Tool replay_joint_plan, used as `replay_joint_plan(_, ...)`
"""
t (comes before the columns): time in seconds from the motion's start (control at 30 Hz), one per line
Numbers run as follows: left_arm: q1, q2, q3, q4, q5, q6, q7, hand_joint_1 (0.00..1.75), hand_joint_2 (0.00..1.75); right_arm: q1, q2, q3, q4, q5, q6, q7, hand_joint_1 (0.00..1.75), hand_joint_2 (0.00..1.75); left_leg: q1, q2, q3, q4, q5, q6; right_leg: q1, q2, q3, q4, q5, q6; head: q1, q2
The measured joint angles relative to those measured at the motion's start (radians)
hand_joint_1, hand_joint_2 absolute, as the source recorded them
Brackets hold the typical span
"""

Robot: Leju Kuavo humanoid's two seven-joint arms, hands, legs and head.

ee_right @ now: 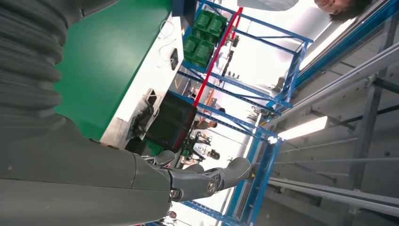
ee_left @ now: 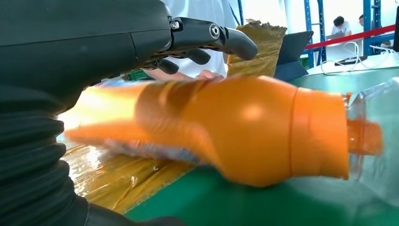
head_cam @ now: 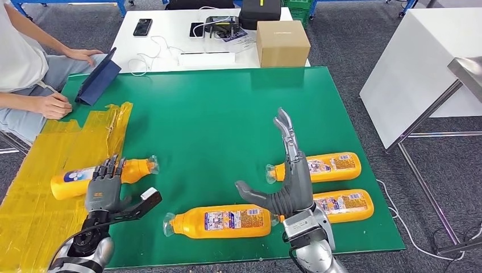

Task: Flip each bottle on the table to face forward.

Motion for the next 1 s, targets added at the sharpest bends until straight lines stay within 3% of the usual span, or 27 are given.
replay_joint_plan(0.3,-0.02,0.0,-0.007,0.032,0.002,0.001,0.0,0.0,1.75,-0.001,0.0,-0.005,0.0,-0.002,0.0,0.0,0.0,1.75,0.0,0.0,0.003,0.0,0.0,0.0,0.0,0.0,0.003,0.0,0.0,0.0,0.0,0.0)
replay_joint_plan(0.5,-0.023,-0.001,-0.011,0.05,0.048,0.067,-0.029,0.0,1.75,-0.002,0.0,-0.005,0.001,-0.002,0.0,0.0,0.0,1.75,0.0,0.0,0.004,0.0,0.0,0.0,0.0,0.0,0.004,0.0,0.0,0.0,0.0,0.0)
replay_joint_plan(0.6,-0.001,-0.014,-0.004,0.031,0.207,0.144,-0.145,0.0,1.75,-0.001,0.0,-0.005,0.003,-0.002,-0.001,-0.002,0.0,1.75,0.0,0.0,0.003,0.0,0.0,0.0,0.0,0.0,0.003,0.0,0.0,0.0,0.0,0.0)
replay_joint_plan(0.73,0.067,-0.05,0.017,-0.095,0.585,0.211,-0.415,0.0,1.75,-0.002,-0.001,-0.004,0.012,-0.001,-0.001,-0.01,0.0,1.75,0.0,0.001,0.0,0.0,0.0,0.0,0.0,0.0,0.0,0.0,0.0,0.0,0.0,0.0)
replay_joint_plan(0.8,0.097,-0.065,0.03,-0.174,0.704,0.213,-0.5,0.0,1.75,-0.004,-0.002,-0.003,0.018,-0.001,-0.002,-0.013,0.0,1.75,0.0,0.001,-0.001,0.0,0.0,0.0,0.0,0.0,-0.001,0.0,0.0,0.0,0.0,0.0)
replay_joint_plan(1.0,0.143,-0.086,0.056,-0.293,0.751,0.209,-0.535,0.0,1.75,-0.011,-0.004,-0.002,0.035,0.0,-0.003,-0.014,0.0,1.75,0.0,0.0,-0.001,0.0,0.0,0.0,0.0,0.0,-0.001,0.0,0.0,0.0,0.0,0.0)
